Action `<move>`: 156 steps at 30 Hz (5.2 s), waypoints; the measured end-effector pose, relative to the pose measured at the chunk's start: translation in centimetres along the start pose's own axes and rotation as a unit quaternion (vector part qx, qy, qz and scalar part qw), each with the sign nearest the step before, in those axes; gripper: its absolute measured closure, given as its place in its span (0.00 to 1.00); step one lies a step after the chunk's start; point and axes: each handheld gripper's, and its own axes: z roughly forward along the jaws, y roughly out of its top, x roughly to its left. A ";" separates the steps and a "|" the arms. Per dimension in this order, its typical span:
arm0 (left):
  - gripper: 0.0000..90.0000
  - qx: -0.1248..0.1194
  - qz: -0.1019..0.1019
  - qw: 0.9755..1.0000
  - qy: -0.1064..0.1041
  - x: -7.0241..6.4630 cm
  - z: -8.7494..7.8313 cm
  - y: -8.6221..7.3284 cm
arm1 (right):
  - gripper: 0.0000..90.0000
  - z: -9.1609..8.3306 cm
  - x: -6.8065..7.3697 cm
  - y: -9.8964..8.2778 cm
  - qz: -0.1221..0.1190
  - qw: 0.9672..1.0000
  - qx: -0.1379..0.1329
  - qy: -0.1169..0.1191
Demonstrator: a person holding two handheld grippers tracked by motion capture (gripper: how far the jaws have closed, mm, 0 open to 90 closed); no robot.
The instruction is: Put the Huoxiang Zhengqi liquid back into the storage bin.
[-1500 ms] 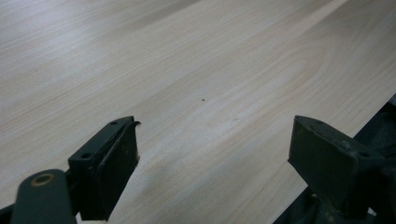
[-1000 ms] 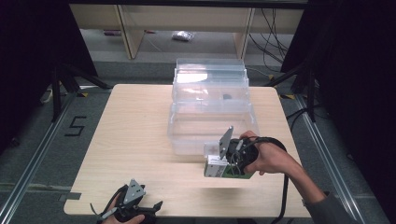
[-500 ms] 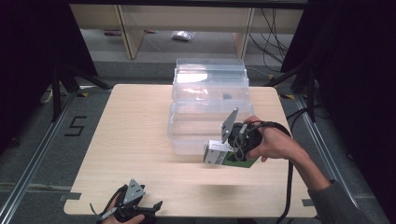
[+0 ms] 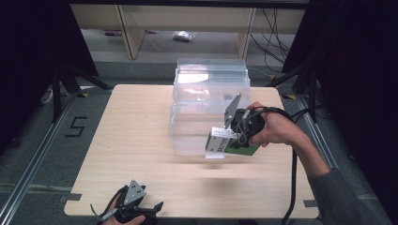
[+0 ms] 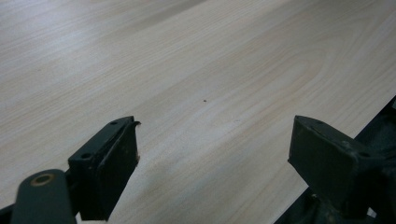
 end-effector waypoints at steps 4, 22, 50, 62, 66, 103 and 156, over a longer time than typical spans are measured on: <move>0.17 0.005 0.004 1.000 0.003 0.0 0.0 0.0 | 0.72 -0.5 -0.6 0.0 0.005 1.000 0.001 -0.005; 0.17 0.002 0.008 1.000 0.005 0.2 -0.1 0.0 | 0.72 0.4 -5.5 -1.1 0.041 0.999 0.014 -0.013; 0.17 0.007 0.007 1.000 0.001 0.1 -0.1 0.0 | 0.72 6.6 -10.3 -2.5 0.048 0.998 0.048 -0.001; 0.17 0.000 -0.001 1.000 -0.004 -0.1 0.0 0.0 | 0.72 8.4 -10.6 -3.3 0.029 0.998 0.046 0.010; 0.17 -0.002 -0.002 1.000 -0.005 -0.1 0.0 0.0 | 0.72 9.0 -10.4 -3.6 0.050 0.997 0.060 0.008; 0.17 0.000 0.001 1.000 -0.005 -0.1 0.0 0.0 | 0.71 11.4 -10.5 -4.2 0.037 0.997 0.071 0.017; 0.17 -0.003 -0.007 1.000 -0.006 -0.1 0.1 0.0 | 0.30 4.3 -7.0 -7.2 0.254 0.959 -0.094 -0.088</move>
